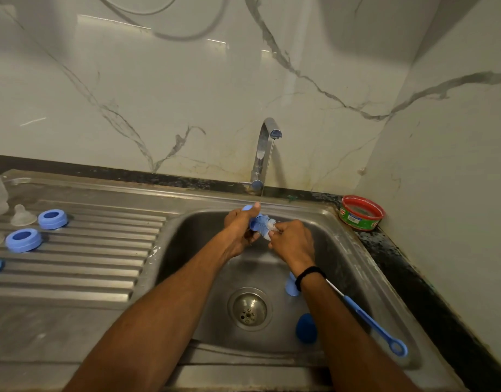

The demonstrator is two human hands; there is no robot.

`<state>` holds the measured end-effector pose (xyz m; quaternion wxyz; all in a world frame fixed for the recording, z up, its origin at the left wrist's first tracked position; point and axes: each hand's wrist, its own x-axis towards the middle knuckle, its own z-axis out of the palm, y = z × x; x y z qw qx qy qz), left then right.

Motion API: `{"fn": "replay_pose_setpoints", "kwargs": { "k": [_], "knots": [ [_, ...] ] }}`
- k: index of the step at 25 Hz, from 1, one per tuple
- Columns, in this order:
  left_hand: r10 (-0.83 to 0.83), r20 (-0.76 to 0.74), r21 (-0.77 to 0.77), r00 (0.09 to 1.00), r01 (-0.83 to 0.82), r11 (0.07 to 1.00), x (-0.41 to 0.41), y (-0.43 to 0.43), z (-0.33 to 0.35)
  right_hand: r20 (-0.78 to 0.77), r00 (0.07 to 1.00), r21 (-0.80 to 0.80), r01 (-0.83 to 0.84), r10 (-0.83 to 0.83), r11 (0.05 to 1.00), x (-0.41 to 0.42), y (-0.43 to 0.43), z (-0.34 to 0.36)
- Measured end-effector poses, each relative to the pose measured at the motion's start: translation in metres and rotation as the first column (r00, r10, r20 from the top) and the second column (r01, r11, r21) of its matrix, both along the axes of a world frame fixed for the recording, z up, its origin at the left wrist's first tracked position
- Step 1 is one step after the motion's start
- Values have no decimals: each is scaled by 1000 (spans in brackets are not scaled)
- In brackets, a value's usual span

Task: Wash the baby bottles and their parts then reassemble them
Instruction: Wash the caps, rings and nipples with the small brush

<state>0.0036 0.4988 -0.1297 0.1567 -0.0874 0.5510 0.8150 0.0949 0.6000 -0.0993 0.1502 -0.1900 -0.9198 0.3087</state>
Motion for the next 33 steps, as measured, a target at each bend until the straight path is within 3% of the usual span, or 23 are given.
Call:
{"fn": "replay_pose_setpoints", "kwargs": {
  "k": [4, 6, 9, 18, 21, 26, 29, 33],
  "knots": [
    [92, 27, 106, 995, -94, 990, -4, -8, -2, -4, 999, -8, -37, 37, 999, 1, -1, 0],
    [3, -14, 83, 1000, -2, 997, 2, -6, 1, -4, 1000, -1, -12, 12, 1000, 1, 0, 3],
    [90, -6, 59, 996, -90, 994, 0, -3, -1, -22, 999, -6, -40, 40, 999, 1, 0, 6],
    [57, -52, 21, 997, -56, 998, -4, -7, -2, -31, 998, -3, -47, 46, 999, 0, -7, 5],
    [123, -81, 10, 989, -123, 992, -3, -2, -6, -36, 998, -36, -53, 52, 998, 2, -9, 3],
    [23, -83, 33, 996, -20, 999, -2, 0, -6, -27, 999, 0, -33, 33, 999, 2, -11, 0],
    [44, -119, -29, 992, -48, 998, -6, -4, -7, -31, 998, 15, -46, 47, 999, 2, -11, 1],
    [152, -110, -2, 982, -154, 988, -14, -11, -9, -50, 995, -30, -86, 85, 996, 1, -13, -1]
  ]
}}
